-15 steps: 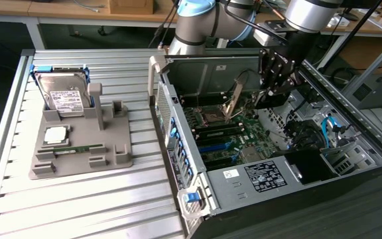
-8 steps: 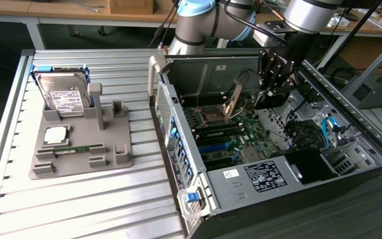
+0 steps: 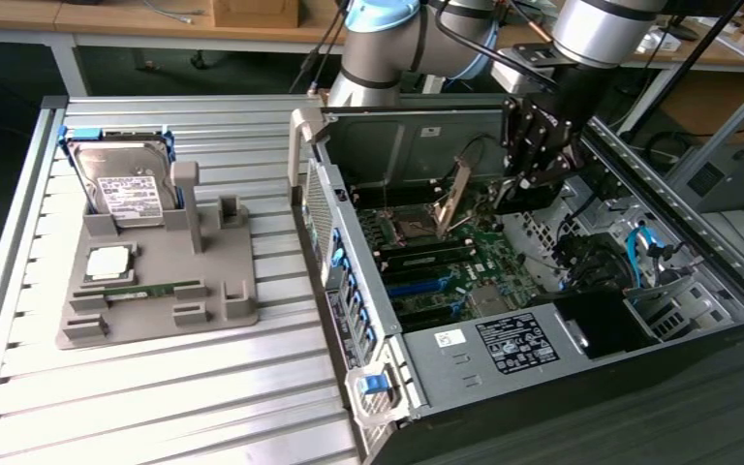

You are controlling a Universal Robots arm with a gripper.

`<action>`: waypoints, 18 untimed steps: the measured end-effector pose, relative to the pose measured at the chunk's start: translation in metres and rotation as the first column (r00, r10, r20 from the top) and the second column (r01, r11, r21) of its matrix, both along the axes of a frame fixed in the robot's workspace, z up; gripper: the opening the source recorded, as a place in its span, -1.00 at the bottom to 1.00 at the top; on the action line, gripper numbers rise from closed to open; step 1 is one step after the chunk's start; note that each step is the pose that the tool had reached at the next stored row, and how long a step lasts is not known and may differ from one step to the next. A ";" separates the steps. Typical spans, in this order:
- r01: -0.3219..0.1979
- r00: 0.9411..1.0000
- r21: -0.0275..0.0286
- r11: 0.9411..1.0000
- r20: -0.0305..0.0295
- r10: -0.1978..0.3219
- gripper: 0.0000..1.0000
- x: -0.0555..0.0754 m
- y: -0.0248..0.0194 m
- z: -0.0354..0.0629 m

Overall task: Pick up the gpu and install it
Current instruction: 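Insert the gpu into the slot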

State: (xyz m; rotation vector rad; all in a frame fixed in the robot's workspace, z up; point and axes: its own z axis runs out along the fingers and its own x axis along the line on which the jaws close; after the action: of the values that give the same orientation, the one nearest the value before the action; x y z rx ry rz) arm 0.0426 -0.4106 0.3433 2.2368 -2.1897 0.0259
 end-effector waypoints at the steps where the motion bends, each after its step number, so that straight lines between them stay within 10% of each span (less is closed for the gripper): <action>1: 0.000 1.000 0.000 1.000 0.000 0.000 -0.47 0.000 0.0000 -0.0002; 18: 0.000 1.000 0.000 1.000 0.000 0.000 -0.47 -0.001 -0.0005 -0.0044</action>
State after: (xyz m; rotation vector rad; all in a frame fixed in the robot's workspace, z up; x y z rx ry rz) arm 0.0411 -0.4111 0.3389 2.2368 -2.1897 0.0259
